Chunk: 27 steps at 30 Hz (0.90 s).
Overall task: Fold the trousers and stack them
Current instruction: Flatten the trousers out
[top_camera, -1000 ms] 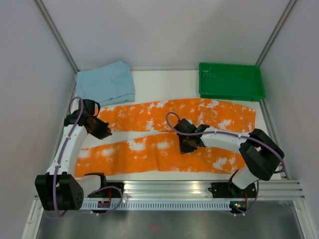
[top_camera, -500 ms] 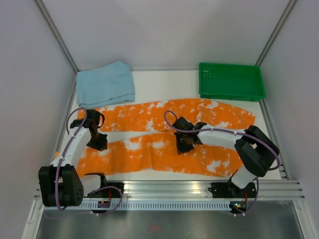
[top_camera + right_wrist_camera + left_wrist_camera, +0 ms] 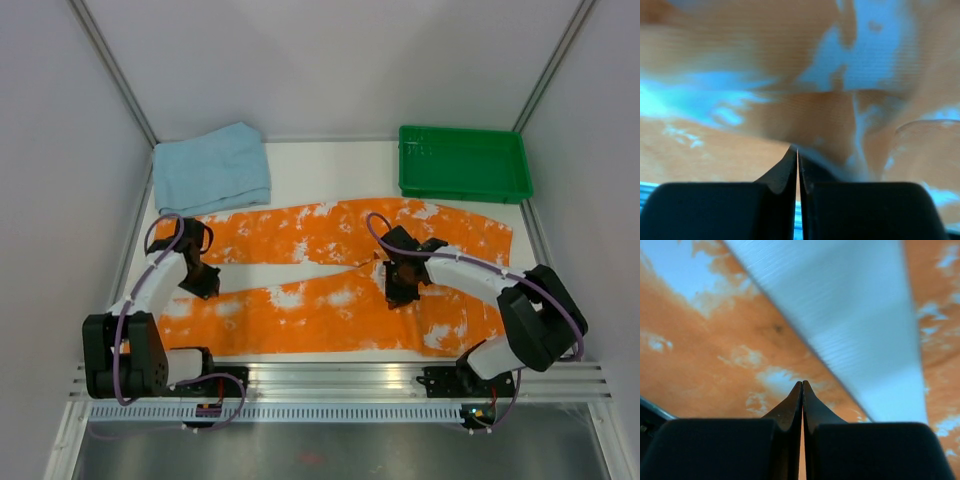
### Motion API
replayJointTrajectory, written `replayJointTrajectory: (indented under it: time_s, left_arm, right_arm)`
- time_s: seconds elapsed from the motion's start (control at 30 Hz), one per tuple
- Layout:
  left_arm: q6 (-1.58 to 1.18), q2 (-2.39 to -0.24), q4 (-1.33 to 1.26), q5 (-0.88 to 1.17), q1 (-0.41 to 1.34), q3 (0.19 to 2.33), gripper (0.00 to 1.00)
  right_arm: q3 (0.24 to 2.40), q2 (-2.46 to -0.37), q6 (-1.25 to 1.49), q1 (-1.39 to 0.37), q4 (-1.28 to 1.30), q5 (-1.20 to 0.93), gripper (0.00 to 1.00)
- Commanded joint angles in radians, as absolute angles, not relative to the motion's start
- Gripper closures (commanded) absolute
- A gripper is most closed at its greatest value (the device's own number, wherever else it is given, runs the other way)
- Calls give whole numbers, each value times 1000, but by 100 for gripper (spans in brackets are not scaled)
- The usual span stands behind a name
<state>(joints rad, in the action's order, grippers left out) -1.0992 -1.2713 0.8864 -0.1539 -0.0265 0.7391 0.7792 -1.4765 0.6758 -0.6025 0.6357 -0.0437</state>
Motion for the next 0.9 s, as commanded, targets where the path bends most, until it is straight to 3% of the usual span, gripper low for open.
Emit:
replayJointTrajectory:
  time_s: [0.0,0.03,0.07,0.13,0.17,0.27,0.33,0.37,0.43,0.47,0.6,0.87]
  left_arm:
    - [-993,-1250,798,-188,-26,854,98]
    - [-983,-1253,773,-198,-28,889,98]
    - [-970,-1267,756,-207,-26,908,98]
    - [-965,-1291,708,-238,-26,952,98]
    - [-966,-1308,687,-245,-29,965,98]
    - [-980,-1409,655,-265,-34,1028,98]
    - [-994,-1492,660,-253,-38,1080,98]
    - [-994,-1515,646,-242,-44,1092,98]
    - [-992,-1563,611,-190,-61,1101,98]
    - [-1003,-1574,588,-177,-67,1100,98]
    - [-1042,-1598,539,-153,-94,1077,98]
    - [-1069,-1675,520,-161,-123,1068,98]
  right_arm:
    - [1042,-1473,580,-594,752,29,92]
    - [1101,-1479,556,-592,759,37,89]
    - [1165,-1486,546,-586,781,41,69]
    - [1311,-1526,540,-542,805,66,52]
    - [1351,-1548,545,-519,834,71,47]
    - [1419,-1635,574,-405,874,133,42]
    - [1384,-1673,603,-309,870,219,49]
    - [1361,-1675,658,-275,858,256,65]
    - [1261,-1642,698,-161,775,293,85]
    - [1200,-1613,736,-125,750,290,100]
    - [1124,-1594,752,24,650,376,100]
    - [1138,-1768,716,90,629,503,100]
